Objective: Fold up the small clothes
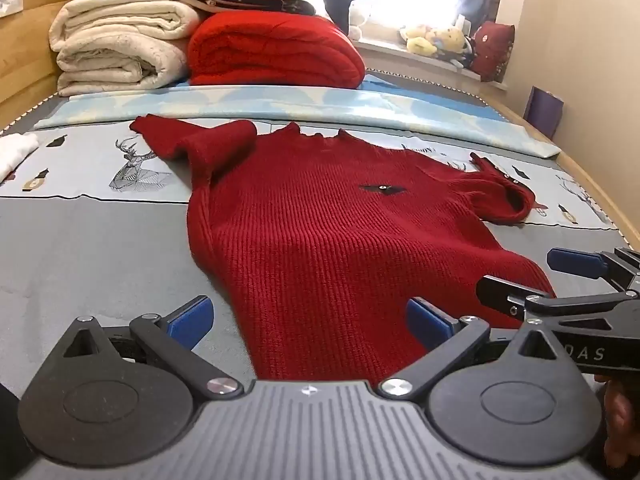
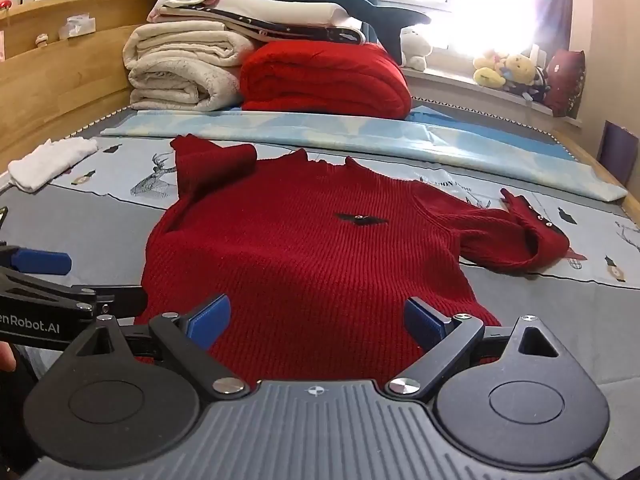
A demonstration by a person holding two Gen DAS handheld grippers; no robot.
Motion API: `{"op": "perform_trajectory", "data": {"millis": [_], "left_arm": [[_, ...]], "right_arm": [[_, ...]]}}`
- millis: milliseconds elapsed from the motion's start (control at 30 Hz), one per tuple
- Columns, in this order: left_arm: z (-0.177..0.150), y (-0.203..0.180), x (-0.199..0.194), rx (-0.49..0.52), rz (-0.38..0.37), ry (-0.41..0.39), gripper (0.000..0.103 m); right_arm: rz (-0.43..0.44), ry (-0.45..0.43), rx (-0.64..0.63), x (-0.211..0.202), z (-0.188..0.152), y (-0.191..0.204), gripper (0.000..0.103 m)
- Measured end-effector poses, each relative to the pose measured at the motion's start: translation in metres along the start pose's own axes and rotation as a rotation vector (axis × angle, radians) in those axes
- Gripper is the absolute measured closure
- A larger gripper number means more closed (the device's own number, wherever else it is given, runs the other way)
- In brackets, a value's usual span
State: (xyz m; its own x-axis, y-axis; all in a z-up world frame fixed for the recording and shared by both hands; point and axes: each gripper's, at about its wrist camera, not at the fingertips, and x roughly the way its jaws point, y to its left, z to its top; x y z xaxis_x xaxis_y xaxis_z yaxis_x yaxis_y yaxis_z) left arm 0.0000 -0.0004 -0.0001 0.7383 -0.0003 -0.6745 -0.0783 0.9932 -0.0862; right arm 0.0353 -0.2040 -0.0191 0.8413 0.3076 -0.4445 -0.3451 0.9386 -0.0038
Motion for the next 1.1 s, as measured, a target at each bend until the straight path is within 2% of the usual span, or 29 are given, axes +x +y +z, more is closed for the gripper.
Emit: {"op": "perform_trajectory", "data": {"millis": [333, 1100], "left_arm": [[-0.0036, 0.0011, 0.0022, 0.001, -0.004, -0.001, 0.001], [-0.0014, -0.0011, 0.0046, -0.005, -0.008, 0.002, 0.001]], "right_arm": [[0.012, 0.007, -0.007, 0.0028, 0.0007, -0.0003, 0.013], [0.013, 0.006, -0.007, 0.0031, -0.0001, -0.0014, 0.013]]}}
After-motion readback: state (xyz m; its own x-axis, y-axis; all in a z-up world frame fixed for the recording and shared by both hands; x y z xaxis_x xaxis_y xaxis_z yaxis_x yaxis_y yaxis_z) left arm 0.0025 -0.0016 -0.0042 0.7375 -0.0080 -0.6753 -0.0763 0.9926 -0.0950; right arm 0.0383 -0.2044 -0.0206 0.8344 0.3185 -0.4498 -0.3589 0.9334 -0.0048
